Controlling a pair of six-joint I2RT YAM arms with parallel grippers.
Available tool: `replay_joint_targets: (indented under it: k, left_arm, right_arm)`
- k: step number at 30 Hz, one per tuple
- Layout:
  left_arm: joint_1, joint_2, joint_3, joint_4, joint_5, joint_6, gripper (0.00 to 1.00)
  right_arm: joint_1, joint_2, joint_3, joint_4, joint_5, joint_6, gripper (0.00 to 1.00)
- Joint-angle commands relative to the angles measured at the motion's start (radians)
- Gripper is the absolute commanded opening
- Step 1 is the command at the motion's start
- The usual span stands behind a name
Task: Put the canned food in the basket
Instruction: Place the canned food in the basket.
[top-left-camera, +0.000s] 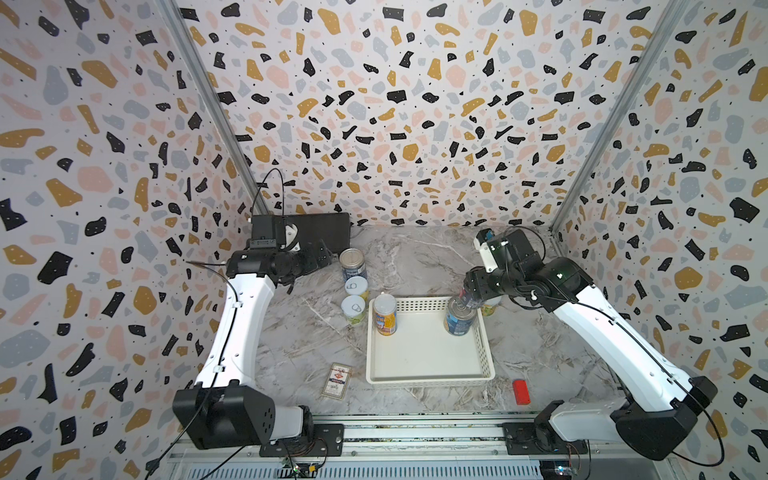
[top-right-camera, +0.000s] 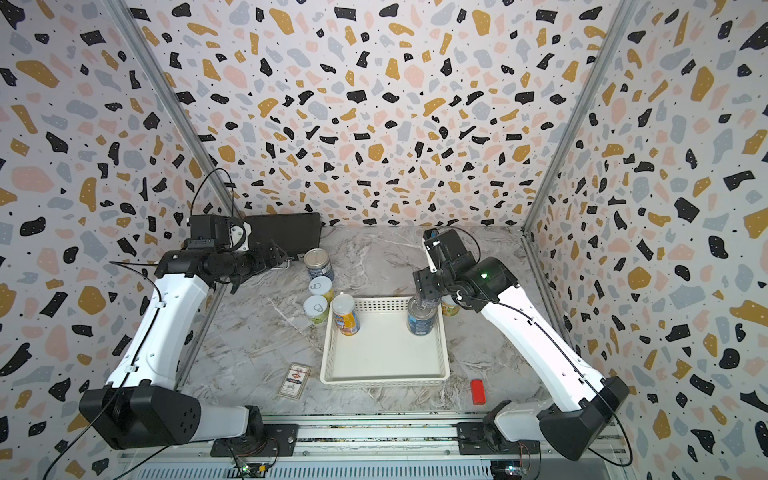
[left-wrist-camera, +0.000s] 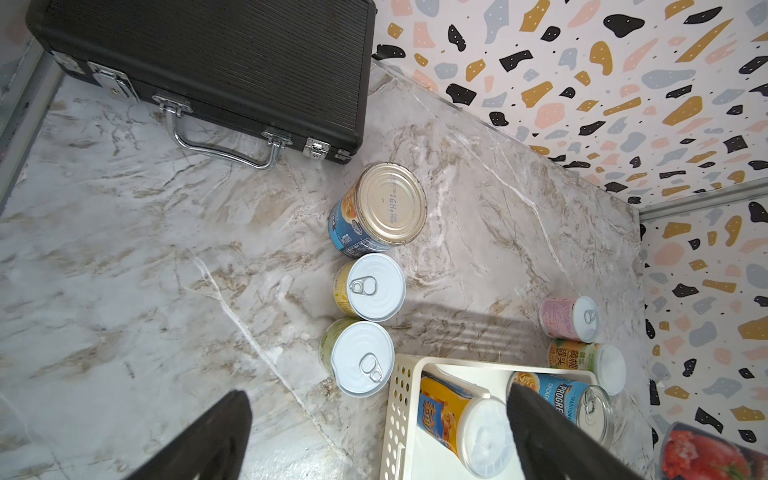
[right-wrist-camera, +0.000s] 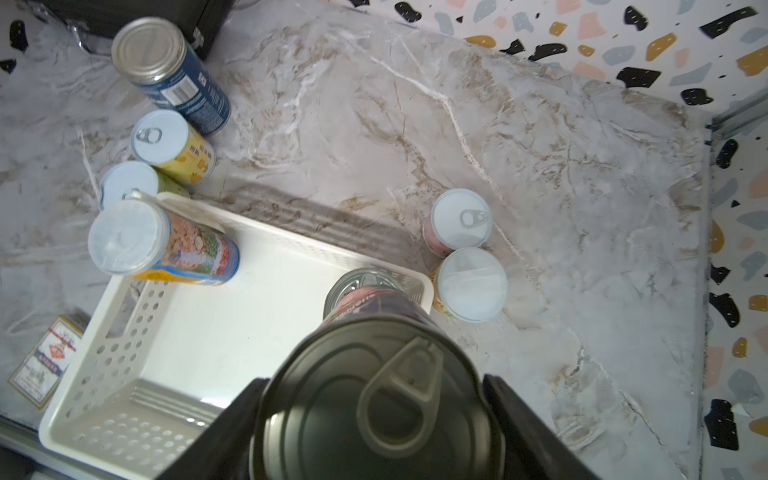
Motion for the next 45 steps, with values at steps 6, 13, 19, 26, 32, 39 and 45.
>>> replay_joint_targets:
  k: [6, 13, 19, 26, 32, 39, 45]
  left_arm:
    - [0.007, -0.007, -0.010, 0.033, 0.014, -0.002, 1.00]
    - [0.007, -0.012, -0.010, 0.030, 0.009, 0.001, 1.00]
    - [0.007, -0.013, -0.010, 0.033, 0.015, -0.001, 1.00]
    - [0.012, -0.013, -0.008, 0.030, 0.011, -0.001, 1.00]
    - [0.014, -0.011, -0.008, 0.033, 0.015, -0.002, 1.00]
    - [0.016, -0.015, -0.011, 0.033, 0.015, -0.002, 1.00]
    - [0.016, -0.018, -0.014, 0.035, 0.019, -0.003, 1.00]
  right_arm:
    - [0.018, -0.110, -0.144, 0.183, 0.014, 0.003, 0.27]
    - [0.019, -0.052, -0.229, 0.260, -0.007, 0.011, 0.28]
    - [0.019, -0.067, -0.264, 0.275, -0.003, 0.025, 0.26]
    - [0.025, -0.210, -0.301, 0.263, -0.030, 0.035, 0.23]
    - [0.030, -0.336, -0.415, 0.284, -0.092, 0.046, 0.24]
    - [0.030, -0.296, -0.516, 0.335, -0.152, 0.061, 0.23]
    - [0.030, -0.228, -0.533, 0.376, -0.101, 0.058, 0.23]
